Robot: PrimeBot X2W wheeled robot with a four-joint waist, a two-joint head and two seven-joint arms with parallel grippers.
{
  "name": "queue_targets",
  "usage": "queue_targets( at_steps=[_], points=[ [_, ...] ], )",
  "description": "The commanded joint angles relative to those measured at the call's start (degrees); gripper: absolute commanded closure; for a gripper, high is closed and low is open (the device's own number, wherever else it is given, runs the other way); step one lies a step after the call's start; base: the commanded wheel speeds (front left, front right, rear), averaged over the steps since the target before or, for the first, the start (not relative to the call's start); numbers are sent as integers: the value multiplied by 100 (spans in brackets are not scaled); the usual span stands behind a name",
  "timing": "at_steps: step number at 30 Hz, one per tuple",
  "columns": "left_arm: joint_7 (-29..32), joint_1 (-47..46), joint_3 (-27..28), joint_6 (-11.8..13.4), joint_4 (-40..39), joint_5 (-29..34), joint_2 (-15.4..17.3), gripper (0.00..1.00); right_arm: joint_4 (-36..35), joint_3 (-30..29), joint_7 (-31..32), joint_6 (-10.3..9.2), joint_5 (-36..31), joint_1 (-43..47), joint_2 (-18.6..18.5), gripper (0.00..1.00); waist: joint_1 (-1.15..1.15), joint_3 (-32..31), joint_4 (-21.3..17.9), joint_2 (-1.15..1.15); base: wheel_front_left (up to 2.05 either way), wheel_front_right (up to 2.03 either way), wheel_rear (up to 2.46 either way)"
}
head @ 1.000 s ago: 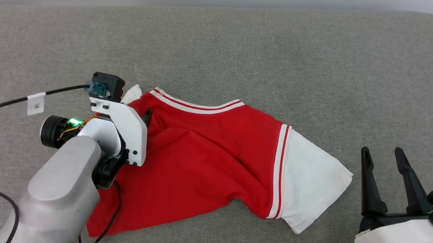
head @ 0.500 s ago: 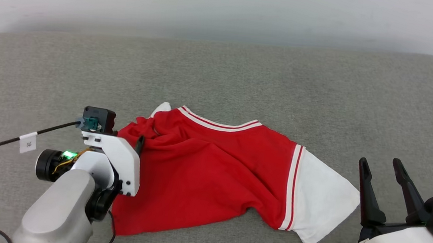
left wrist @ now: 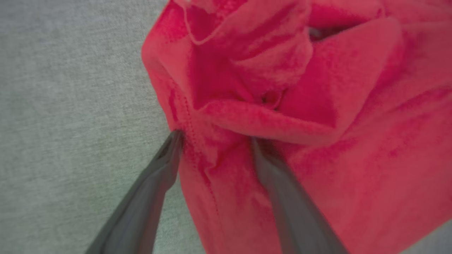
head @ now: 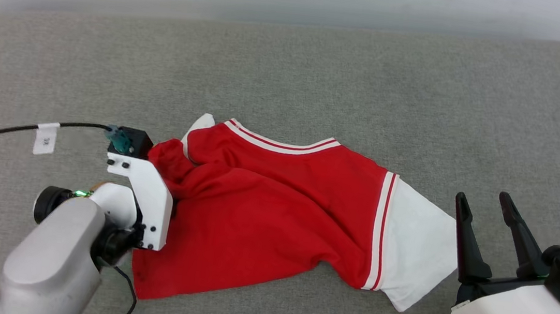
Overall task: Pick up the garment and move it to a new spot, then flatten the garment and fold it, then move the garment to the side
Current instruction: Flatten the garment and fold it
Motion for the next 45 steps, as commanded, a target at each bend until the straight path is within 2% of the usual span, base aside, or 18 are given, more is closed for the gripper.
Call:
queue_targets(
  at_steps=[1, 2, 3, 5, 11, 14, 18, 22, 25, 29, 32, 33, 34, 39, 45],
  points=[
    [171, 92, -56, -37, 128, -74, -4, 61, 29, 22, -45, -2, 23, -69, 7, 0, 0, 107, -111, 0, 0, 0, 0],
    [249, 111, -44, -41, 168, -132, -13, 91, 50, 24, -65, -2, 8, -98, 7, 0, 0, 123, -140, 0, 0, 0, 0],
    [296, 141, -34, -29, 191, -178, -24, 100, 76, 32, -83, -2, -7, -119, 6, 0, 0, 133, -162, 0, 0, 0, 0],
    [291, 249, -31, -14, 204, -225, -35, 100, 110, 36, -126, -2, -29, -132, 7, 0, 0, 131, -195, 0, 0, 0, 0],
    [-354, 468, 93, 100, -70, -141, -15, 100, 163, -63, -115, -2, -69, -104, 7, 0, 0, -71, -85, 0, 0, 0, 0],
    [-758, 569, 206, 185, -479, -96, 32, 100, 155, -113, -68, -2, -109, -23, 7, 0, 0, -242, 60, 0, 0, 0, 0],
    [-1059, 1018, 304, 432, -1211, -7, 194, 100, 115, -166, 6, -2, -135, 70, 6, 0, 0, -493, 254, 0, 0, 0, 0],
    [-1088, 1682, 282, 750, -2059, 58, 388, 100, 39, -227, 67, -2, -144, 187, 7, 0, 0, -649, 419, 0, 0, 0, 0],
    [-999, 2318, 197, 1014, -2548, 19, 413, 100, -10, -230, 108, -2, -140, 264, 7, 0, 0, -711, 485, 0, 0, 0, 0],
    [-861, 3086, 12, 1240, -2830, -140, 326, 100, -58, -253, 110, -2, -106, 346, 7, 0, 0, -770, 557, 0, 0, 0, 0],
    [-792, 3492, -147, 1266, -2766, -376, 70, 100, -62, -230, 122, -2, -104, 376, 7, 0, 0, -801, 562, 0, 0, 0, 0],
    [-812, 3562, -179, 1265, -2722, -413, 0, 57, -67, -221, 127, -2, -104, 378, 6, 0, 0, -812, 561, 0, 0, 0, 0],
    [-890, 3598, -189, 1276, -2682, -444, -79, 0, -75, -217, 133, -2, -102, 382, 7, 0, 0, -822, 560, 0, 0, 0, 0],
    [-1567, 3447, -70, 1364, -2681, -212, -305, 0, -103, -233, 169, -2, -126, 456, 7, 0, 0, -910, 577, 0, 0, 0, 0],
    [-2008, 3263, 152, 1475, -3018, 72, -112, 0, -149, -225, 209, -2, -130, 550, 7, 0, 0, -1034, 557, 0, 0, 0, 0]
  ],
)
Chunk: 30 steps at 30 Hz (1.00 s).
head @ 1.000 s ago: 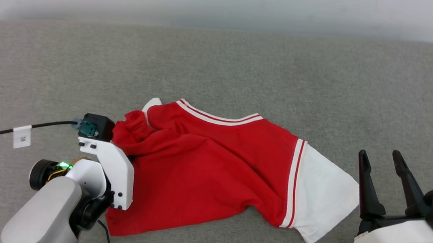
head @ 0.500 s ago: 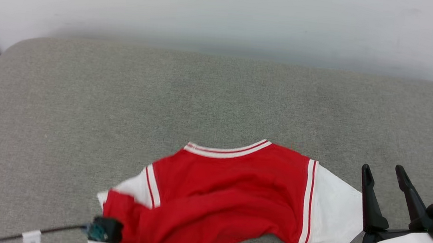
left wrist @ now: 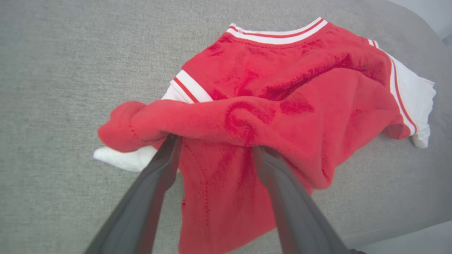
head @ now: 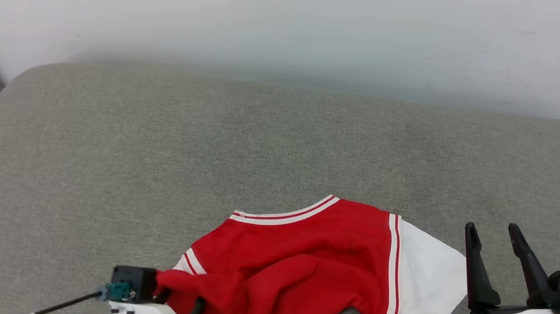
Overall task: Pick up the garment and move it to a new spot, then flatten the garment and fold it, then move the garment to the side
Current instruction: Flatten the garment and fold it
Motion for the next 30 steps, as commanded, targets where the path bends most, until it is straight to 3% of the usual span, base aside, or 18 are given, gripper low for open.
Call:
queue_targets(
  at_steps=[1, 10, 16, 22, 29, 30],
  points=[
    [-53, -100, 80, 51, -111, 70, 118, 0, -42, -5, 17, -2, 5, 67, 7, 0, 0, -22, -11, 0, 0, 0, 0],
    [102, -747, 398, -10, -350, 269, 625, 0, -169, -40, 35, -2, 47, -20, 6, 0, 0, 178, -27, 0, 0, 0, 0],
    [1044, -1513, 137, -546, 24, 213, 1045, 0, -170, 12, -20, -2, 51, -198, 7, 0, 0, 520, -112, 0, 0, 0, 0],
    [2184, -2040, -274, -1067, 768, -66, 1089, 0, -27, 118, -125, -2, 111, -387, 7, 0, 0, 791, -327, 0, 0, 0, 0],
    [3069, -2078, -544, -1228, 1621, -475, 909, 0, 165, 110, -250, -2, 179, -483, 7, 0, 0, 911, -537, 0, 0, 0, 0],
    [3099, -2059, -538, -1239, 1691, -544, 855, 46, 185, 112, -258, -2, 188, -494, 7, 0, 0, 918, -551, 0, 0, 0, 0]
  ],
)
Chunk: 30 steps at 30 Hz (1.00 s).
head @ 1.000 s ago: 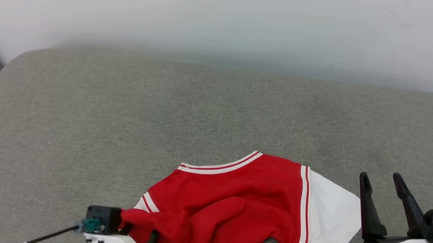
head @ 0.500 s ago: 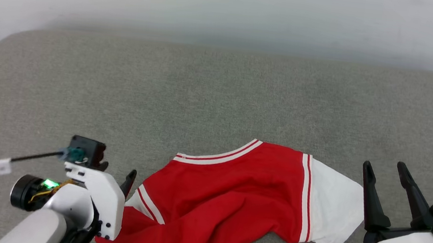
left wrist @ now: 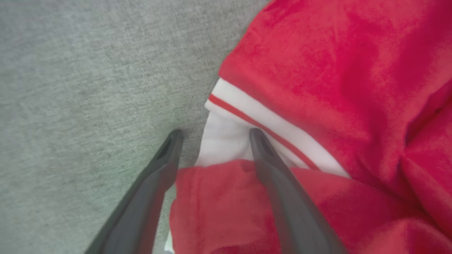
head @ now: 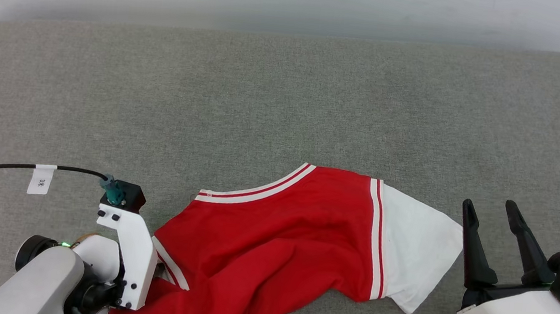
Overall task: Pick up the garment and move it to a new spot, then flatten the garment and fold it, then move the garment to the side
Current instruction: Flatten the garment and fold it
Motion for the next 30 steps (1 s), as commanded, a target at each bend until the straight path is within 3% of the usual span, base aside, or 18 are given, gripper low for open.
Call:
queue_targets(
  at_steps=[1, 2, 12, 15, 19, 20, 21, 22, 30],
  points=[
    [1, 151, -138, -17, 206, 20, -149, 91, 18, 10, -37, -2, 19, -99, 7, 0, 0, 19, -30, 0, 0, 0, 0],
    [-113, 94, -112, -10, 223, 58, -161, 100, 33, 10, -46, -2, 25, -99, 7, 0, 0, 21, -43, 0, 0, 0, 0],
    [-1924, -823, 553, 426, 3, 788, -70, 100, 27, -27, -41, -2, -33, -207, 5, 0, 0, 65, -5, 0, 0, 0, 0],
    [-1976, -998, 659, 523, 168, 756, -112, 100, 7, -4, -26, -2, -56, -264, 6, 0, 0, 117, -14, 0, 0, 0, 0],
    [-1663, -996, 620, 416, 629, 506, -263, 100, 35, 43, -71, -2, -25, -321, 6, 0, 0, 188, -54, 0, 0, 0, 0],
    [-1613, -977, 624, 418, 753, 446, -298, 76, 51, 53, -86, -2, -11, -326, 6, 0, 0, 197, -65, 0, 0, 0, 0],
    [-1600, -952, 629, 409, 850, 398, -331, 14, 64, 66, -91, -2, -4, -336, 6, 0, 0, 201, -76, 0, 0, 0, 0],
    [-1652, -955, 653, 398, 936, 376, -345, 0, 77, 77, -100, -2, 5, -345, 6, 0, 0, 204, -87, 0, 0, 0, 0],
    [-2304, -683, 907, 395, 966, 209, -391, 0, 106, -9, -58, -2, -137, -206, 6, 0, 0, -66, -24, 0, 0, 0, 0]
  ],
)
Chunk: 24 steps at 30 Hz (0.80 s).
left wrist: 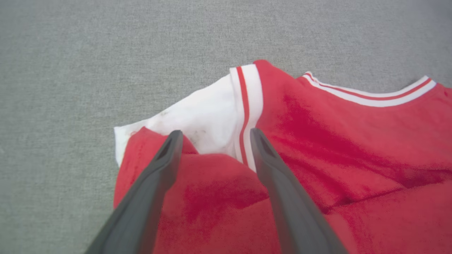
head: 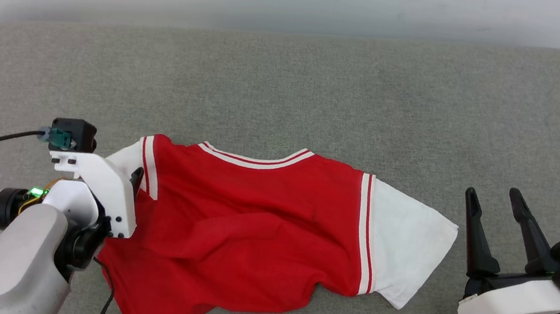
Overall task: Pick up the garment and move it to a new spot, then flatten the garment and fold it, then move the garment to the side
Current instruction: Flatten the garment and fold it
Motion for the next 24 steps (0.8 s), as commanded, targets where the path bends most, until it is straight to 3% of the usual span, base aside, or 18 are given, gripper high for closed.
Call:
queue_targets(
  at_steps=[1, 9, 14, 16, 17, 24],
  points=[
    [23, 150, 32, 21, -68, -54, 58, 0, -13, -8, 19, -2, -36, 71, 5, 0, 0, -128, 60, 0, 0, 0, 0],
    [1107, 700, -83, 91, -476, -435, 372, 0, -90, 65, 130, -2, -25, 232, 5, 0, 0, -386, 170, 0, 0, 0, 0],
    [1567, 883, -129, 163, -611, -642, 397, 0, -120, 114, 146, -2, 35, 261, 5, 0, 0, -351, 134, 0, 0, 0, 0],
    [1594, 898, -112, 156, -621, -693, 380, 53, -126, 104, 153, -2, 52, 270, 5, 0, 0, -316, 103, 0, 0, 0, 0],
    [1532, 885, -94, 126, -623, -699, 375, 100, -127, 96, 156, -2, 51, 271, 5, 0, 0, -303, 89, 0, 0, 0, 0],
    [1099, 740, -43, 51, -745, -576, 358, 100, -134, -19, 163, -2, 48, 296, 5, 0, 0, -295, 78, 0, 0, 0, 0]
  ],
)
